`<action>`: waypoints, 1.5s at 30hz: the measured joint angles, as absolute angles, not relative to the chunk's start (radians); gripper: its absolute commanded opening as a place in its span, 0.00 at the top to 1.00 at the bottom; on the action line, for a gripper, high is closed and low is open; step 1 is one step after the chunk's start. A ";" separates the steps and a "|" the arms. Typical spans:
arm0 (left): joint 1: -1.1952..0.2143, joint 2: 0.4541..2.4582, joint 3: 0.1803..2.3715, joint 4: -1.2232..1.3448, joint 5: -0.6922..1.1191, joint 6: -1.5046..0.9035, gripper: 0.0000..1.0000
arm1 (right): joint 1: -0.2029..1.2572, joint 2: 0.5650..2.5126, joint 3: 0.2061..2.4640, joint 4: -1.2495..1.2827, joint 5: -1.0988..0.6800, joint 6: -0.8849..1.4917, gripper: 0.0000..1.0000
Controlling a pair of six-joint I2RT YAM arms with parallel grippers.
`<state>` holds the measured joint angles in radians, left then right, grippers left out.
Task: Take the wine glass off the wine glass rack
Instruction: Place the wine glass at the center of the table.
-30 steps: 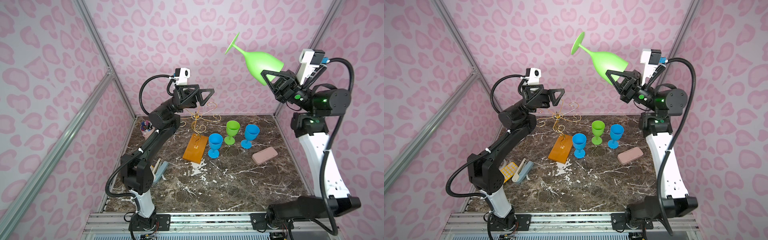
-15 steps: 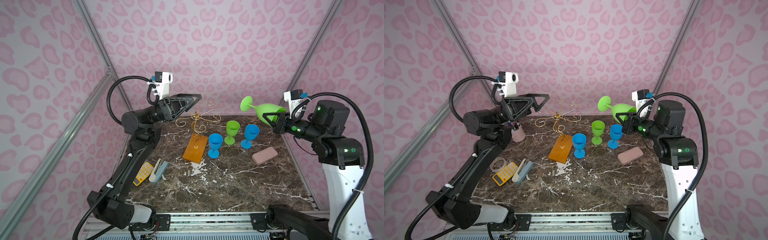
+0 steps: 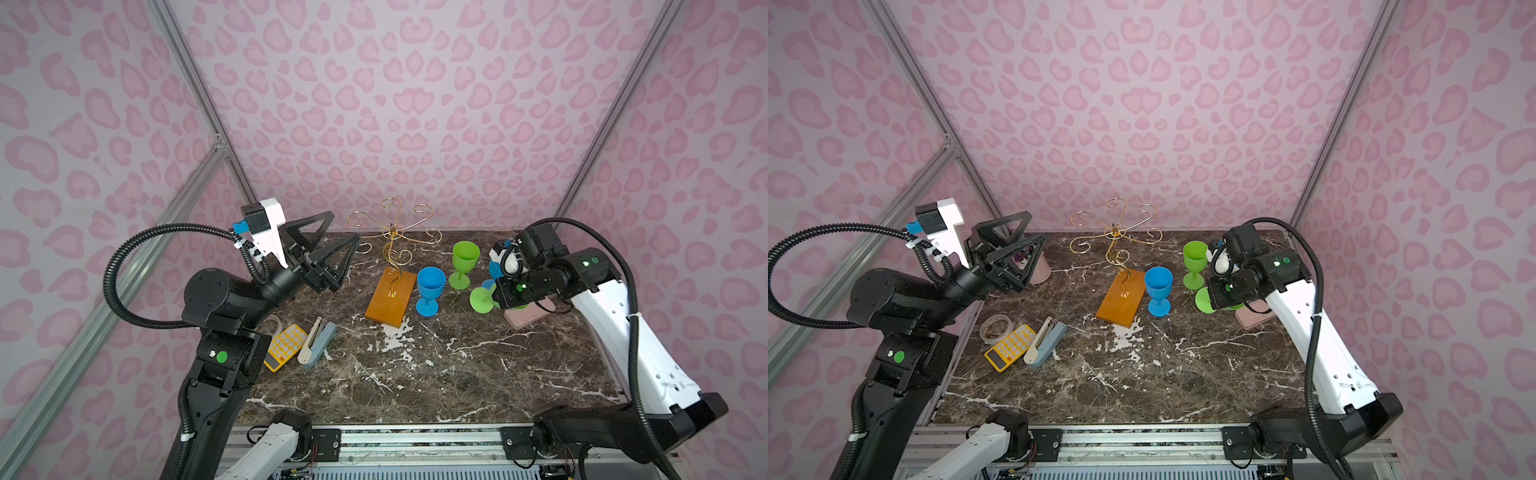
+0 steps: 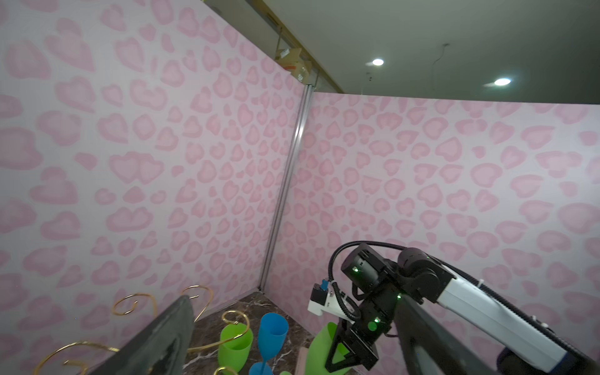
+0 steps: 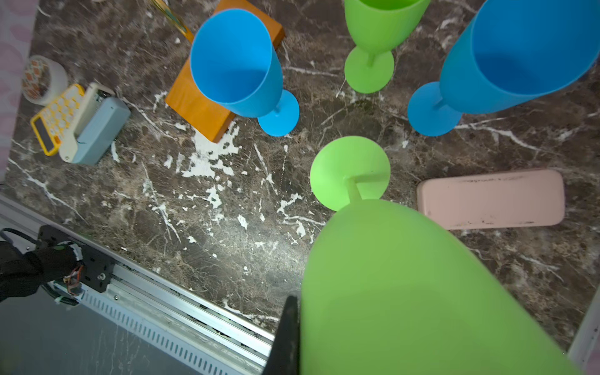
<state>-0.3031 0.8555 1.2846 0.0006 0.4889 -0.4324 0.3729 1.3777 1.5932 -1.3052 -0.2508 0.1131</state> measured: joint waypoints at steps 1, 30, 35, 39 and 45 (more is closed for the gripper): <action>-0.303 0.846 1.276 -0.027 0.453 -0.408 0.02 | 0.377 1.396 1.583 -1.303 -0.251 0.113 1.00; -0.301 0.741 1.079 -0.167 -0.042 -0.183 0.02 | 0.376 1.831 1.775 -1.255 -0.202 0.056 0.74; -0.301 0.722 1.033 -0.157 -0.080 -0.183 0.02 | 0.364 1.725 1.802 -1.246 -0.203 0.058 0.63; -0.301 0.712 0.995 -0.146 -0.109 -0.183 0.03 | 0.351 1.582 1.770 -1.174 -0.200 0.072 0.23; -0.300 0.661 0.887 -0.091 -0.157 -0.183 0.03 | 0.321 1.256 1.416 -0.859 -0.118 0.089 0.01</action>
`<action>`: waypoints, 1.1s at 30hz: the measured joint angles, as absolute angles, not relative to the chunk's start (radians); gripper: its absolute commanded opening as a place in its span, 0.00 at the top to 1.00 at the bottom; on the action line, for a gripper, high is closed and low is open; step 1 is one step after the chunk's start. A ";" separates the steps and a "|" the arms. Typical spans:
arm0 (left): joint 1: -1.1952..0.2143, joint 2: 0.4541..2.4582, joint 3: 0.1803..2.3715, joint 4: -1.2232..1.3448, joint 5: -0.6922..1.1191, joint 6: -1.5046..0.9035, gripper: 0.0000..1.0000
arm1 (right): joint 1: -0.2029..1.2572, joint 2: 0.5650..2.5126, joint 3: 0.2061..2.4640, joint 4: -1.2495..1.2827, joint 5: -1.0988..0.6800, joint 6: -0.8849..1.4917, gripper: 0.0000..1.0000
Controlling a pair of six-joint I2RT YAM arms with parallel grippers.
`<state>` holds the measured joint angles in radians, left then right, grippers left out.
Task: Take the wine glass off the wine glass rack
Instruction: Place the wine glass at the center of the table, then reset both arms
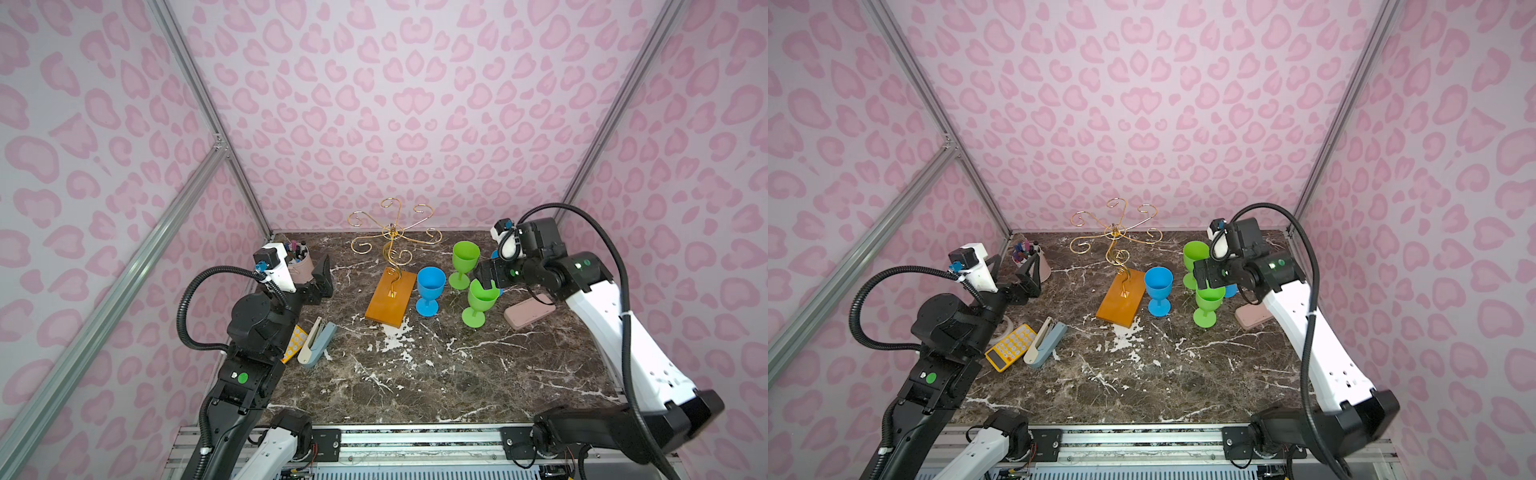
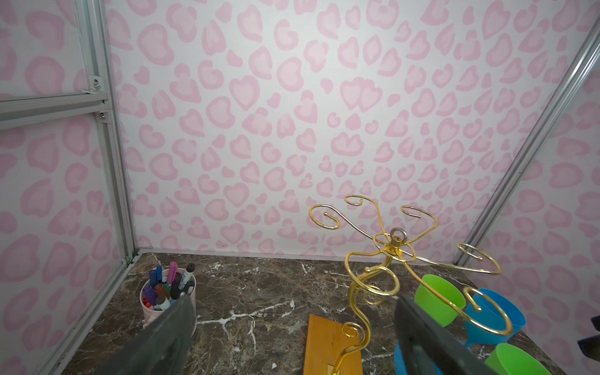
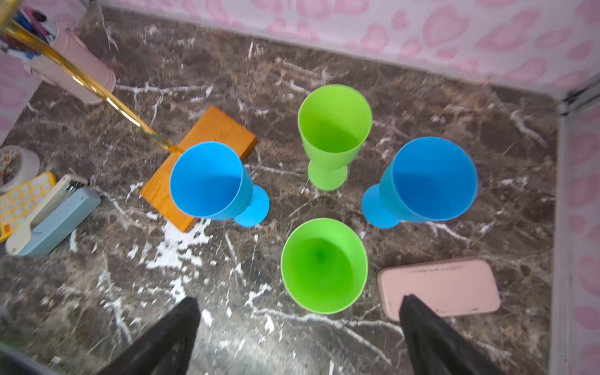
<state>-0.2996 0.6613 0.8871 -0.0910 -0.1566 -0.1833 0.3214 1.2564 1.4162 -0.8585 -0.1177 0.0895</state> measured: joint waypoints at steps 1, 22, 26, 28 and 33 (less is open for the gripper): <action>-0.299 0.649 0.863 -0.081 -0.161 -0.183 0.03 | 0.304 1.205 1.348 -0.800 -0.101 0.094 0.01; -0.284 0.691 0.294 0.357 -0.289 -0.142 0.03 | 0.140 0.902 0.390 0.235 0.138 -0.012 0.01; -0.246 0.729 0.226 0.442 -0.289 -0.140 0.03 | 0.139 0.946 0.283 0.413 0.167 -0.038 0.01; -0.222 0.749 0.200 0.477 -0.284 -0.140 0.03 | 0.139 0.978 0.250 0.486 0.173 -0.050 0.01; -0.196 0.798 0.186 0.530 -0.243 -0.139 0.03 | 0.133 1.048 0.196 0.667 0.184 -0.080 0.01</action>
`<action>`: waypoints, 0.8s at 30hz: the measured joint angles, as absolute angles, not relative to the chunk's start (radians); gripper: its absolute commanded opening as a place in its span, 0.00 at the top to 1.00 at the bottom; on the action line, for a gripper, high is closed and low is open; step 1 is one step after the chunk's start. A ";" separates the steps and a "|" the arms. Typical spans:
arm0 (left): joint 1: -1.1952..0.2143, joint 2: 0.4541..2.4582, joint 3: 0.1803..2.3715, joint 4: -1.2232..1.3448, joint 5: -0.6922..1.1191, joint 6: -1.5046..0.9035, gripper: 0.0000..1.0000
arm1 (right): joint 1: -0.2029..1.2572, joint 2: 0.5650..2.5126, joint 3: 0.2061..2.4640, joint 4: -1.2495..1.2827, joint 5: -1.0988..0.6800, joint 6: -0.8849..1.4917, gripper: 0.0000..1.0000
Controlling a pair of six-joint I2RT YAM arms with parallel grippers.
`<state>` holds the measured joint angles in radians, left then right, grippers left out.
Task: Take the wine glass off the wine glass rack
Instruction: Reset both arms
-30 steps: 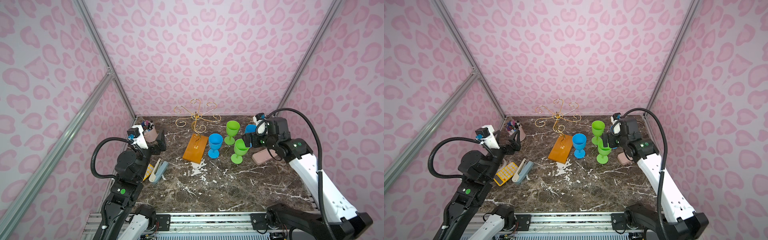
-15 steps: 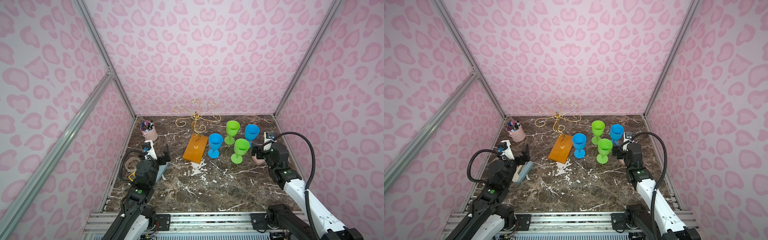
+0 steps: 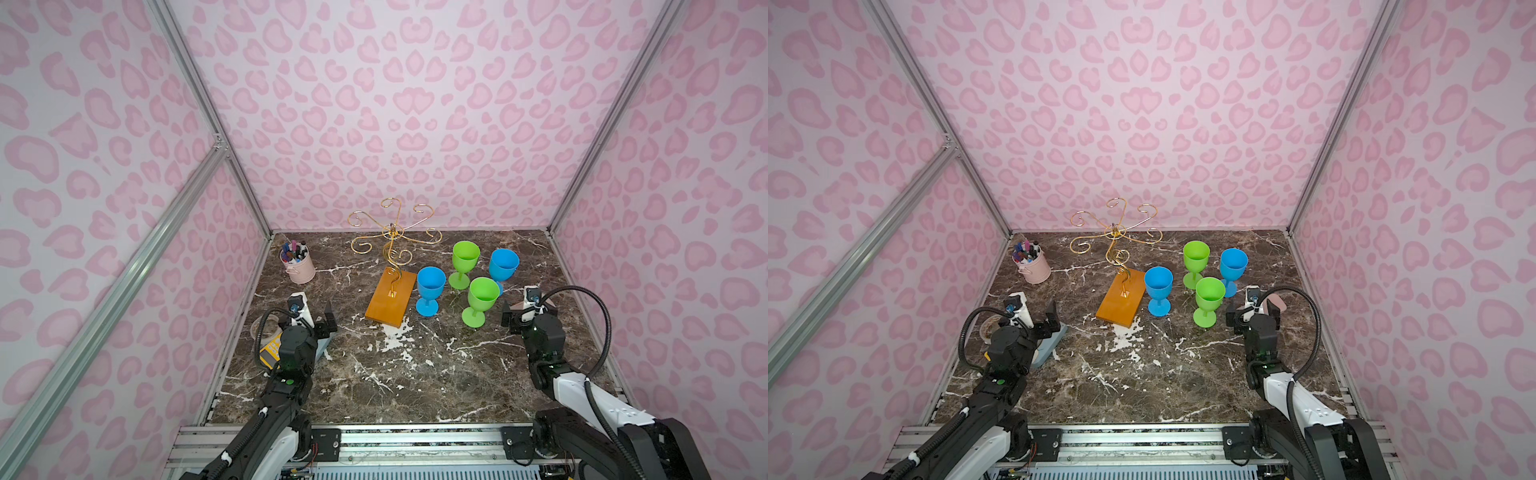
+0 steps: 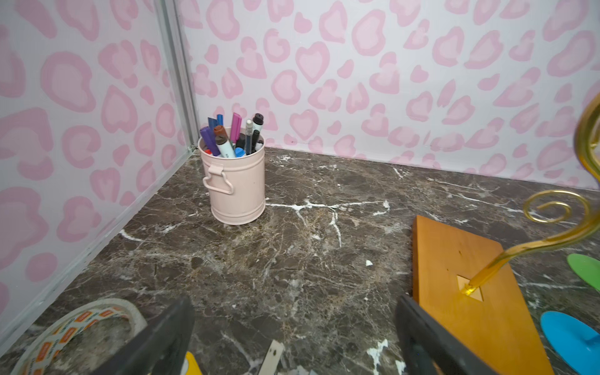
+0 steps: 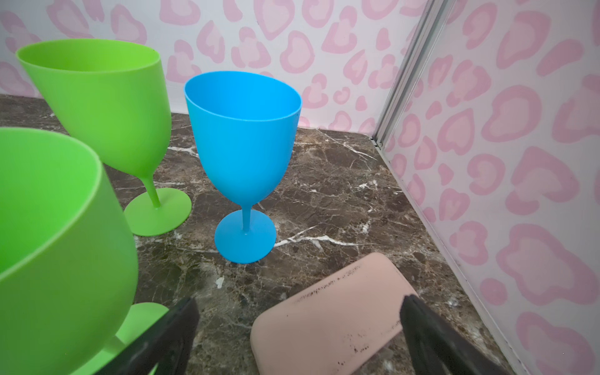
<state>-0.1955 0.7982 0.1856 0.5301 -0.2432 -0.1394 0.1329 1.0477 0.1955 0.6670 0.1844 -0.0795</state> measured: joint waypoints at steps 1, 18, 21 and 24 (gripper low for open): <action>-0.194 0.802 0.186 0.538 -0.242 -0.139 0.03 | 0.132 1.062 0.191 0.693 0.185 -0.087 0.01; -0.086 1.063 0.157 0.739 -0.148 -0.086 0.03 | 0.114 1.247 0.172 0.957 0.141 -0.089 0.01; -0.080 1.156 0.180 0.778 -0.109 -0.075 0.02 | 0.113 1.275 0.172 0.988 0.132 -0.089 0.01; -0.073 1.200 0.219 0.802 -0.097 -0.053 0.02 | 0.113 1.311 0.172 1.022 0.130 -0.089 0.01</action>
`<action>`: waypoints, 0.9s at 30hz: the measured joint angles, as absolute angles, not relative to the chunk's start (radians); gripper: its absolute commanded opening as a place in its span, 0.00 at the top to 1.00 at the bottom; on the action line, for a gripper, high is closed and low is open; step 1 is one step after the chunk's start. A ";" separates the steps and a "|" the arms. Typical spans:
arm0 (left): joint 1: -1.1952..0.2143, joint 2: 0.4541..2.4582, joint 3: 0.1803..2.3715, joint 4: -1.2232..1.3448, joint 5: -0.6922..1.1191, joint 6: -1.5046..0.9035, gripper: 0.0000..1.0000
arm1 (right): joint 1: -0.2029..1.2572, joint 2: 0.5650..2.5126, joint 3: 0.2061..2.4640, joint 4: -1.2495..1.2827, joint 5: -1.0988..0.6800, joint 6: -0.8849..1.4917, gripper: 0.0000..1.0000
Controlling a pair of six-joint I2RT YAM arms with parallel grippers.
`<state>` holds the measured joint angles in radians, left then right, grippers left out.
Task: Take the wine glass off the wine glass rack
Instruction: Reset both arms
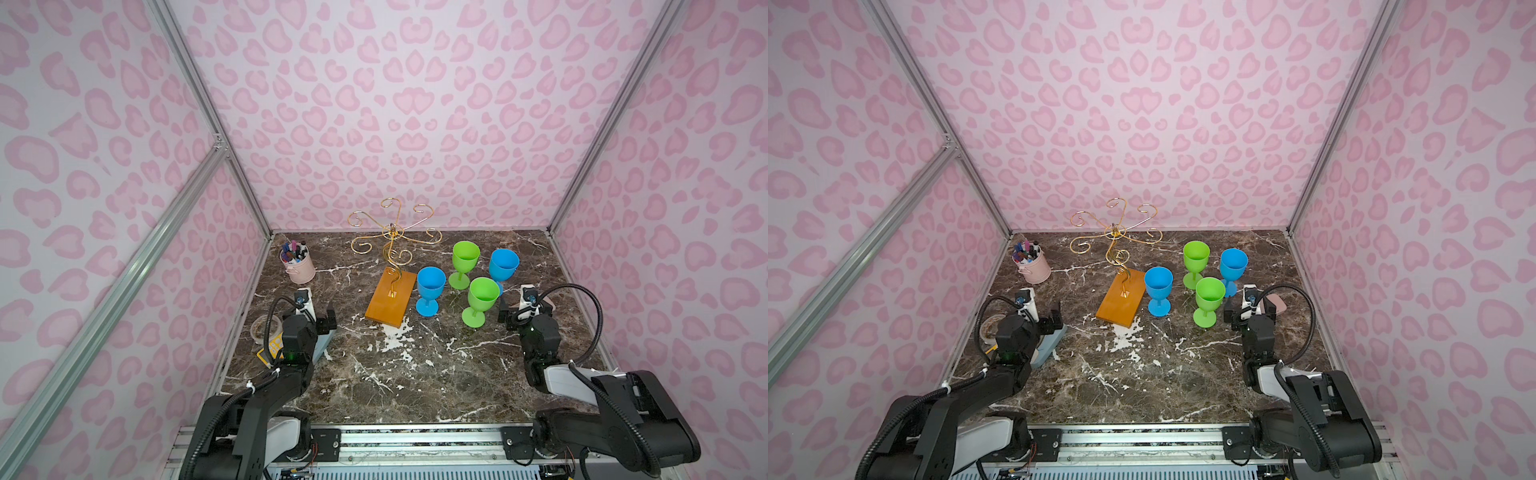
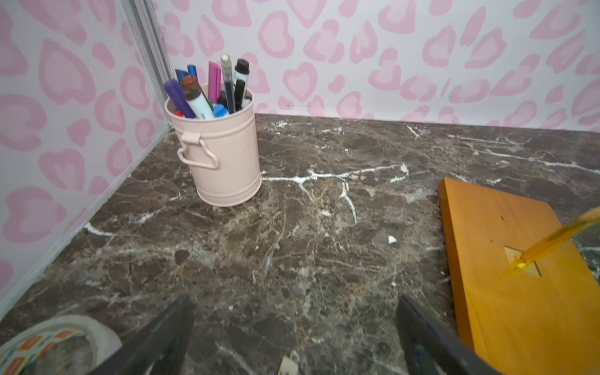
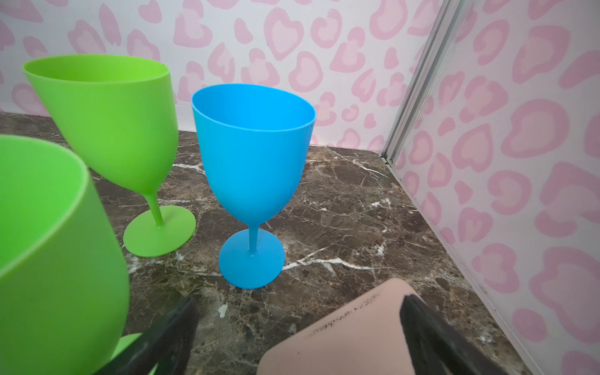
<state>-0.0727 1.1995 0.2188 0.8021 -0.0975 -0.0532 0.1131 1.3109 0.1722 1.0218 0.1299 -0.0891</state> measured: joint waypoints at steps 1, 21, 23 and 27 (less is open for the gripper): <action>-0.069 1.205 0.219 0.820 -0.096 -0.049 0.02 | 0.113 1.322 0.172 1.031 0.130 -0.089 0.01; 0.051 1.451 0.285 1.009 -0.005 -0.060 0.00 | 0.099 1.410 0.155 1.140 0.122 -0.084 0.01; 0.047 1.451 0.286 1.010 -0.043 -0.079 0.00 | 0.098 1.417 0.152 1.151 0.118 -0.082 0.01; 0.027 1.451 0.287 1.002 -0.142 -0.098 0.02 | 0.098 1.418 0.152 1.165 0.119 -0.081 0.01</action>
<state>0.0265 1.4509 0.2867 1.0016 -0.1421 -0.0978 0.0978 1.4178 0.1516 1.1652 0.1188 -0.0811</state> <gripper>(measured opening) 0.974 0.987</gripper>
